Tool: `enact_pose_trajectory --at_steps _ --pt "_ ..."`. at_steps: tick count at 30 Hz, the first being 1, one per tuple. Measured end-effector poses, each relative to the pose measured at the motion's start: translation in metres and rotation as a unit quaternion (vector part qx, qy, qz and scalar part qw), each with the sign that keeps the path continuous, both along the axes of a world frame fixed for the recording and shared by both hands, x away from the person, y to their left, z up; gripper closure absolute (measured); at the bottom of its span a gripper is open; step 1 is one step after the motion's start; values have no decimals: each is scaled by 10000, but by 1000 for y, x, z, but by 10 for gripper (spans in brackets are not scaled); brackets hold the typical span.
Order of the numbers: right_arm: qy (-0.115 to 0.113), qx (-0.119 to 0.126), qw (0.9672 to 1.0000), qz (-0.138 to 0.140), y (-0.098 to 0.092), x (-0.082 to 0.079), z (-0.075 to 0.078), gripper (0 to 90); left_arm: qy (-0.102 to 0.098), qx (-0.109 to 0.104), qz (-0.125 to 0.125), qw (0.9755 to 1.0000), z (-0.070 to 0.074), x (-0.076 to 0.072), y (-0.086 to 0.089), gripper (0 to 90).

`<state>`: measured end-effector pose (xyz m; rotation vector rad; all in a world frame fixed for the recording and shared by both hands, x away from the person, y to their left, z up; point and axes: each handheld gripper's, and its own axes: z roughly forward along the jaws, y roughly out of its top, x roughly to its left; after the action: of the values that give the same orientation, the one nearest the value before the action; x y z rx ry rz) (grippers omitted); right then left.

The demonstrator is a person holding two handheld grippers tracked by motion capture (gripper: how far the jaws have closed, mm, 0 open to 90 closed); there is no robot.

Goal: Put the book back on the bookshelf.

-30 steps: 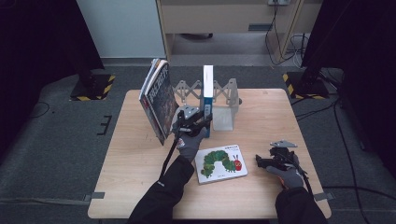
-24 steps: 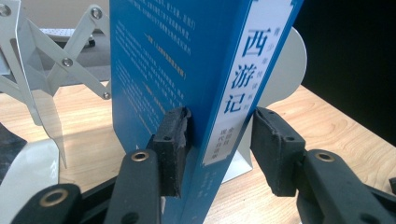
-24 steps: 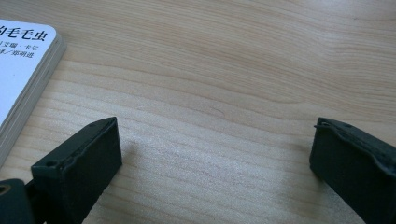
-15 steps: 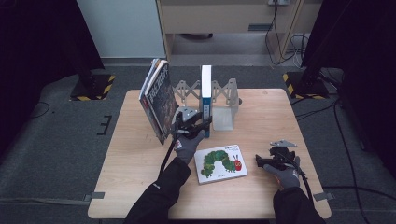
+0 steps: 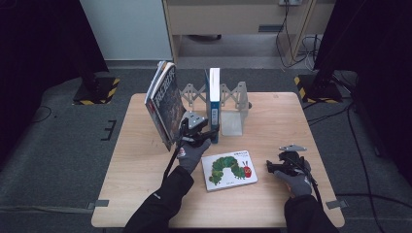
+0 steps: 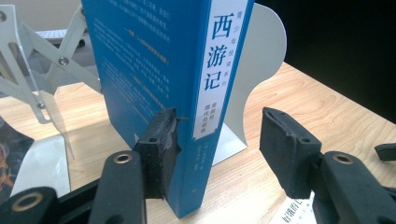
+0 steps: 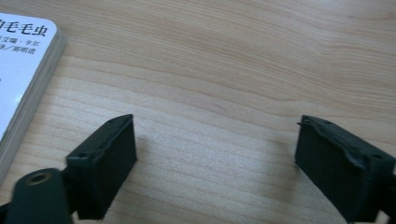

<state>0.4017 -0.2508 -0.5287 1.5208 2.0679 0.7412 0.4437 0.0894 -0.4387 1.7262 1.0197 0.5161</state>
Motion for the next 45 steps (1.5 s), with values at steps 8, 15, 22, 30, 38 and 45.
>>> enact_pose_trajectory --at_steps 8,15,22,30,38,45 --pt "94 269 9994 -198 -4 0 13 189 48 90 -62 9999 2 -15 15 421" --pt "54 572 9981 -214 -4 -5 26 229 174 249 -207 9993 -1 -34 26 386" --pt "-11 988 9951 5 -2 -8 36 256 485 428 -350 9973 -14 -58 44 362" --pt "-69 1132 9930 334 11 -12 40 249 775 462 -301 9955 -35 -73 57 330" --pt "-86 1214 9903 668 37 -12 41 225 966 851 -522 9903 -59 -79 43 295" --pt "-24 980 9900 1013 66 -11 32 211 1339 759 -712 9855 -76 -78 36 279"
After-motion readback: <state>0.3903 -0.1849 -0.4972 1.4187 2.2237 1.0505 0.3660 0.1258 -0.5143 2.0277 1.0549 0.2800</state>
